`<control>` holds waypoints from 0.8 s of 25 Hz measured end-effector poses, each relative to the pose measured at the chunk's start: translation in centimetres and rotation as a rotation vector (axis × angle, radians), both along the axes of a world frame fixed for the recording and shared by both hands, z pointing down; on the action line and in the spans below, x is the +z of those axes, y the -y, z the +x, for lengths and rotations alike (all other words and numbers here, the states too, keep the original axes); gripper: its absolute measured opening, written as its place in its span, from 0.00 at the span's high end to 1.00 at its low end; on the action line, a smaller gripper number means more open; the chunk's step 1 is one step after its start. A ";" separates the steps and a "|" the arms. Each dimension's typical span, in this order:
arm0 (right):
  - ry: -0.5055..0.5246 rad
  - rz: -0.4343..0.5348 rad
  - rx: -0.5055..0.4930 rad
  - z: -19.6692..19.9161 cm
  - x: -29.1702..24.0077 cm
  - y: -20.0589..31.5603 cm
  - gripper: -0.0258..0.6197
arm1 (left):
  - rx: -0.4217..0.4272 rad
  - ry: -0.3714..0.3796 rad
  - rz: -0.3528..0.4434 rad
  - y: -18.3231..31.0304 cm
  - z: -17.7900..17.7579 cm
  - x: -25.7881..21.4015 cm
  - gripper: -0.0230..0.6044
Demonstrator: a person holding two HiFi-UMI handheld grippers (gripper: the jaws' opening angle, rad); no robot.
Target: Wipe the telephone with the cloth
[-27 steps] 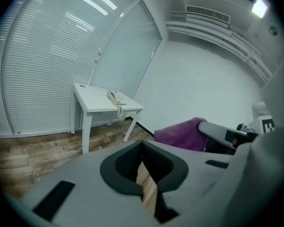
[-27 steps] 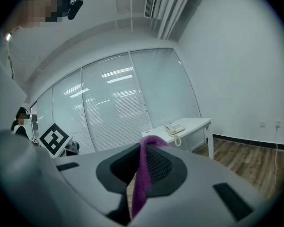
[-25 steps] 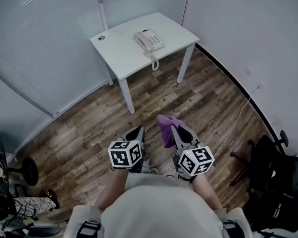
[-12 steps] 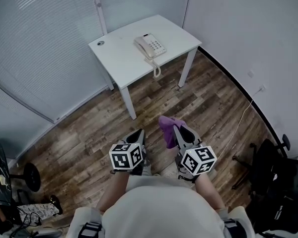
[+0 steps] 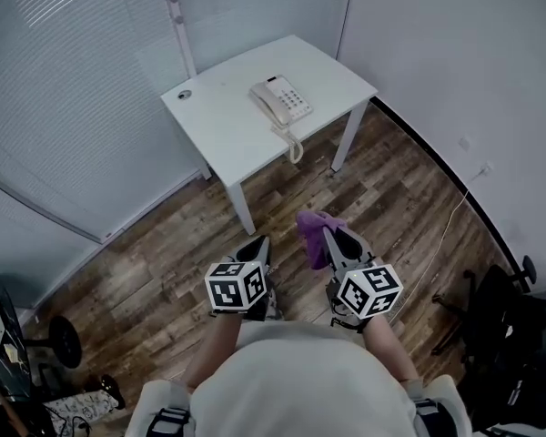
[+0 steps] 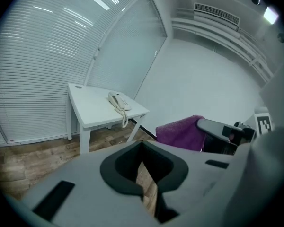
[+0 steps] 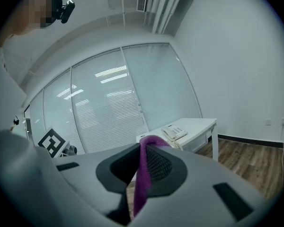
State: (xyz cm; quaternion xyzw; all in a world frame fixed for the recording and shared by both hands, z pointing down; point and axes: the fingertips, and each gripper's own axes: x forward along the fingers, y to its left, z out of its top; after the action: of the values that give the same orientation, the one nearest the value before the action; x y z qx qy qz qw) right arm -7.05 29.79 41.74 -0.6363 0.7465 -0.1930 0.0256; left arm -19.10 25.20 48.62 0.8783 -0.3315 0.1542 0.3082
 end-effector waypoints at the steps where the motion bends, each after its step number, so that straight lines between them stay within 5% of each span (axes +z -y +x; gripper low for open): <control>1: 0.000 0.001 0.000 -0.1 -0.1 0.7 0.89 | 0.003 -0.001 0.001 0.7 0.0 -0.1 0.93; 20: -0.017 0.019 0.059 -2.1 -1.0 12.7 0.89 | 0.041 -0.017 -0.006 13.7 -1.9 -0.2 0.93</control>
State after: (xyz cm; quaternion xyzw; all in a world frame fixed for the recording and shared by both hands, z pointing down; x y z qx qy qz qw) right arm -9.17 17.08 40.77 -0.6593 0.7294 -0.1797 0.0313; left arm -21.00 11.54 48.42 0.8853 -0.3103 0.1537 0.3103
